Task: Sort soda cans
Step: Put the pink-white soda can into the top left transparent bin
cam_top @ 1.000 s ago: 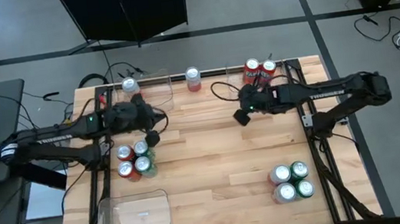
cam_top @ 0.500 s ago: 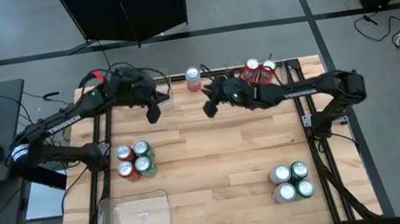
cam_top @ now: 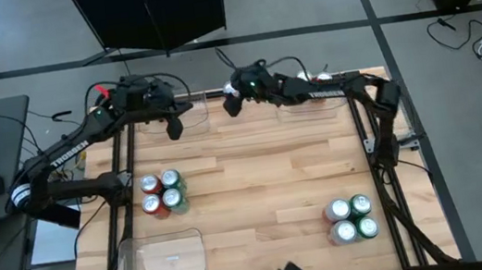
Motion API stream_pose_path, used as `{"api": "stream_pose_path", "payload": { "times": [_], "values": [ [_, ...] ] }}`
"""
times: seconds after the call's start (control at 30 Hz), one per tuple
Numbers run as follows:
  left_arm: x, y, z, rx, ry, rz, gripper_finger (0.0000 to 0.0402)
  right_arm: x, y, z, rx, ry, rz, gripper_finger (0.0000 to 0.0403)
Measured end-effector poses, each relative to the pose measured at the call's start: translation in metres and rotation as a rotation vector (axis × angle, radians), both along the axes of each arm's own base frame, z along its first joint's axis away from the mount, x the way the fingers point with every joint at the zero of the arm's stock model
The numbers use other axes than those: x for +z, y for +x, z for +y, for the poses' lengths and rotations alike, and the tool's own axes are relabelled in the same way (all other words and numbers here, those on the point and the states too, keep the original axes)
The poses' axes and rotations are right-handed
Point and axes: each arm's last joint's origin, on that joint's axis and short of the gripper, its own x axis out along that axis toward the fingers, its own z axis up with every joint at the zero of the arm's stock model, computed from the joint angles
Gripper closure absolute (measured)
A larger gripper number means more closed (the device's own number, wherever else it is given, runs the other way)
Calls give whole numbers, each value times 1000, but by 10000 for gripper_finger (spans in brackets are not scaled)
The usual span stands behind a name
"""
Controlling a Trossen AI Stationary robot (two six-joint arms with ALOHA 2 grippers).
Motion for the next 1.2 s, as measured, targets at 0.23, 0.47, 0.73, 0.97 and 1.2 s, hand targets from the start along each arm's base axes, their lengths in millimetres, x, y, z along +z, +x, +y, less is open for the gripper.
{"api": "stream_pose_path", "payload": {
  "times": [0.23, 0.47, 0.73, 0.97, 1.2],
  "values": [
    [6, -12, 0, 40, -10, -47, 401, -26, 9, -36, -34, 66, 152, 26],
    [8, -14, -2, 47, -7, -54, 401, -48, 11, -53, -42, 128, 204, 35],
    [8, -14, -2, 50, -8, -56, 401, -36, 7, -45, -18, 152, 213, 127],
    [19, -14, -2, 61, 35, -151, 401, 34, 19, -8, 47, 41, 71, 127],
    [38, -28, -13, 77, 90, -265, 401, 84, 50, 30, 168, -69, -89, 127]
  ]
}}
